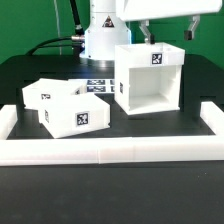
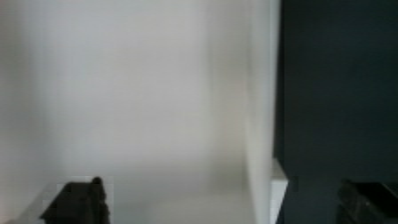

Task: Assemble drawer

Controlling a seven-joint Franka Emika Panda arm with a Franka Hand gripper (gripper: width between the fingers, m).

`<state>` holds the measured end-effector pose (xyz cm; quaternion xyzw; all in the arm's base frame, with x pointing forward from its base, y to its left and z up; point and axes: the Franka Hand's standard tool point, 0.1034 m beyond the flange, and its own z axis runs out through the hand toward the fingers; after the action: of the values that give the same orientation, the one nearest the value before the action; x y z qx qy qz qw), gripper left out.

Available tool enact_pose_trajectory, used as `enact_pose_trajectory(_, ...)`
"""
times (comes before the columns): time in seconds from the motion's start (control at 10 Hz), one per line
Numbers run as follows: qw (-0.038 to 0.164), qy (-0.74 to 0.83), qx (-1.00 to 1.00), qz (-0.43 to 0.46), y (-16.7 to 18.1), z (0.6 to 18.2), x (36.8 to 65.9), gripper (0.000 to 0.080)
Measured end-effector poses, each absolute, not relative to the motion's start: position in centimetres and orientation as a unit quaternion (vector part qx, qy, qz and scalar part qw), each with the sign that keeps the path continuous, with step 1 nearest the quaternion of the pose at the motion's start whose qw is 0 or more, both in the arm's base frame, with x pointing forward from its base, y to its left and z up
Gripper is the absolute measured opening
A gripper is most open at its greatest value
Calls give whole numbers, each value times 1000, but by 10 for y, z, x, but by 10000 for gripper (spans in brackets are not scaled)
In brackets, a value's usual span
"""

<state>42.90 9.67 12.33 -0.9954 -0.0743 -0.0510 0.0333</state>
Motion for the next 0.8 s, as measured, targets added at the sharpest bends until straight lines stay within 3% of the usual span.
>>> enact_pose_trajectory(0.5, 35, -70, -996, -44, 99, 101, 411, 650)
enact_pose_trajectory(0.7, 35, -70, -996, -41, 102, 97, 408, 602)
enact_pose_trajectory(0.8, 36, -70, -996, -42, 102, 96, 409, 427)
